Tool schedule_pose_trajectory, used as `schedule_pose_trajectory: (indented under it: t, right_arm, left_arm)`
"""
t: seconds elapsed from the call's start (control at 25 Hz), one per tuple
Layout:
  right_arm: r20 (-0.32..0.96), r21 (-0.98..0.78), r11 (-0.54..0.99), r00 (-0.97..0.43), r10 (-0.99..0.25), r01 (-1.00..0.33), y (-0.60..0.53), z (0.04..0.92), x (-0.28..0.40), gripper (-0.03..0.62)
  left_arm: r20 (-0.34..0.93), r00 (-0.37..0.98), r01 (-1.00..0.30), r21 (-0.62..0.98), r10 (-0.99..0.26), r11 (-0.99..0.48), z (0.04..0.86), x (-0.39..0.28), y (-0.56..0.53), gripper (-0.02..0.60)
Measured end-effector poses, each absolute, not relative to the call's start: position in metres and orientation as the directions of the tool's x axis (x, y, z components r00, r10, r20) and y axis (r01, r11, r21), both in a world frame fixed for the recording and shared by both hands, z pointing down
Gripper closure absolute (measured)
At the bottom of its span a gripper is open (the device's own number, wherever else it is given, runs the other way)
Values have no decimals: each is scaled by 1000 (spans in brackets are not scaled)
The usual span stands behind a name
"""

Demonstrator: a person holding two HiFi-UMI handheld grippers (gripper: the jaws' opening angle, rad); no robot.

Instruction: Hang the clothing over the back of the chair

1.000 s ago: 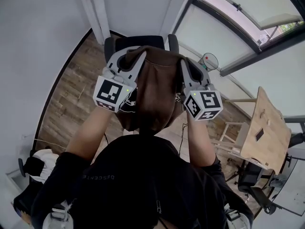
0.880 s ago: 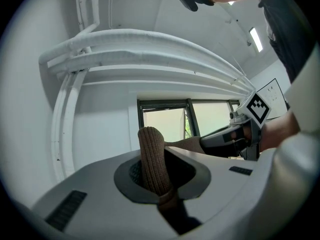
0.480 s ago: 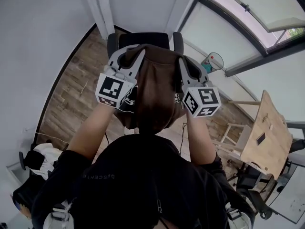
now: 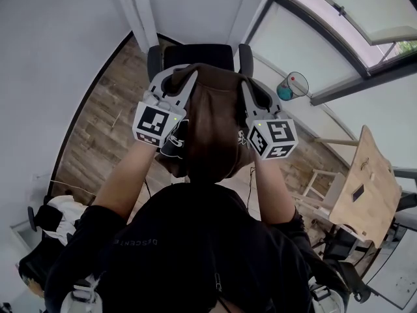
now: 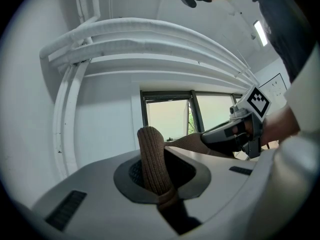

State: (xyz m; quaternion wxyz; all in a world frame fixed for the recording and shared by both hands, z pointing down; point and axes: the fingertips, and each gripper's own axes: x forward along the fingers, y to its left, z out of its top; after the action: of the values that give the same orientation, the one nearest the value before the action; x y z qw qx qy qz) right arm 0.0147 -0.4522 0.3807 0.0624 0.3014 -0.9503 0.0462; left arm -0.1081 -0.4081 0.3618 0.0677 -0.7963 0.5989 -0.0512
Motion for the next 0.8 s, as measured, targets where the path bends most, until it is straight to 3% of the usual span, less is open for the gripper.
schedule_pose_trajectory:
  t: [0.8]
  right_arm:
    - [267,-131,812,-809,-524,-569,-483,446,-2,539]
  left_arm:
    - [143,267,-957,-78,-953,-279,433,-122,-441,532]
